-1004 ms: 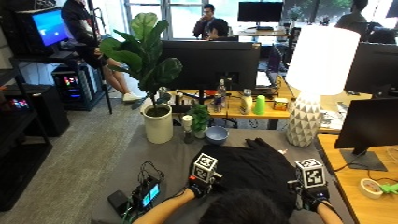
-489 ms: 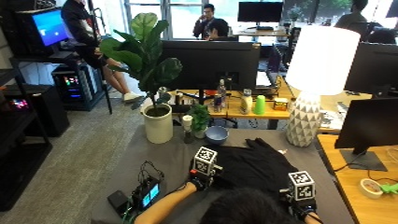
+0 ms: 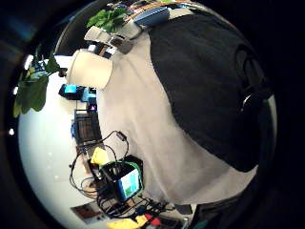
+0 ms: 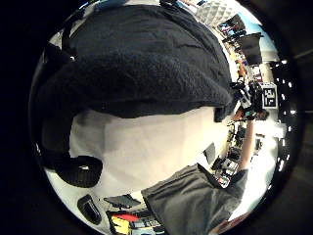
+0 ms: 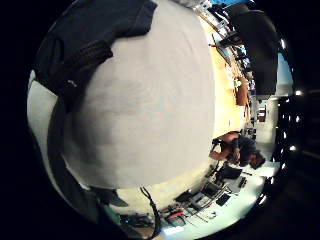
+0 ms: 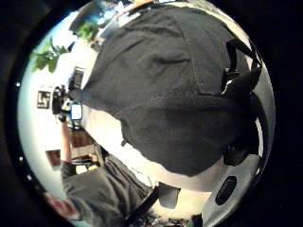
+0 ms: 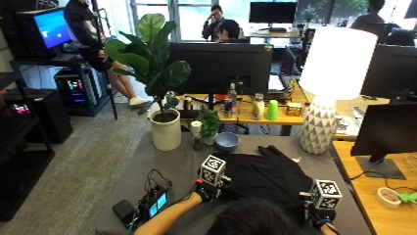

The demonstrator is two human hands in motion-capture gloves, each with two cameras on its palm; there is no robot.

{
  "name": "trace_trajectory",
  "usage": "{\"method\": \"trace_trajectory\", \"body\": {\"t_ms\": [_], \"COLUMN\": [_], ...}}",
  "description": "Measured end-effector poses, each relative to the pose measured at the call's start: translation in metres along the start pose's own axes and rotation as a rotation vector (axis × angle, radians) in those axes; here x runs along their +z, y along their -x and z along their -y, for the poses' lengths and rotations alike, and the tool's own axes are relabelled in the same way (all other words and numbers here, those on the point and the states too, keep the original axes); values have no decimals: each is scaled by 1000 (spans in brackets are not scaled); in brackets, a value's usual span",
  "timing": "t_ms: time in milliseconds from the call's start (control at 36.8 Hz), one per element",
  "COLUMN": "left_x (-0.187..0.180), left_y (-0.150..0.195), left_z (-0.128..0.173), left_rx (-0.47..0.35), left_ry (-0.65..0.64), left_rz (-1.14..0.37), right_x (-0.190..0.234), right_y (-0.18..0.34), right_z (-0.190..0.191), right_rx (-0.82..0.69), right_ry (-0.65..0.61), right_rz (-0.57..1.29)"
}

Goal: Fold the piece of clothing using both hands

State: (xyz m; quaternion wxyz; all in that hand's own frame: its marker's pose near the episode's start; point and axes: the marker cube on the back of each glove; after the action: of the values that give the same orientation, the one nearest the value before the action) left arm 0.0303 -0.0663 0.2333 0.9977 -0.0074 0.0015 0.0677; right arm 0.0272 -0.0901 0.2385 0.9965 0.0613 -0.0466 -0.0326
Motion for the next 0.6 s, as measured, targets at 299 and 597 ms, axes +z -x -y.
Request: {"method": "trace_trajectory", "body": {"t_ms": [299,597], "left_x": [-28,-102], "left_y": [7,37], "left_z": [-42,-65], "left_rx": [56,36], "left_ry": [52,72], "left_rz": [-64,-136], "right_x": [-62,-158], "right_y": [23,51], "right_z": [-36,-21], "right_rx": [-80,-112], "right_ry": [66,160], "right_rz": [51,35]}}
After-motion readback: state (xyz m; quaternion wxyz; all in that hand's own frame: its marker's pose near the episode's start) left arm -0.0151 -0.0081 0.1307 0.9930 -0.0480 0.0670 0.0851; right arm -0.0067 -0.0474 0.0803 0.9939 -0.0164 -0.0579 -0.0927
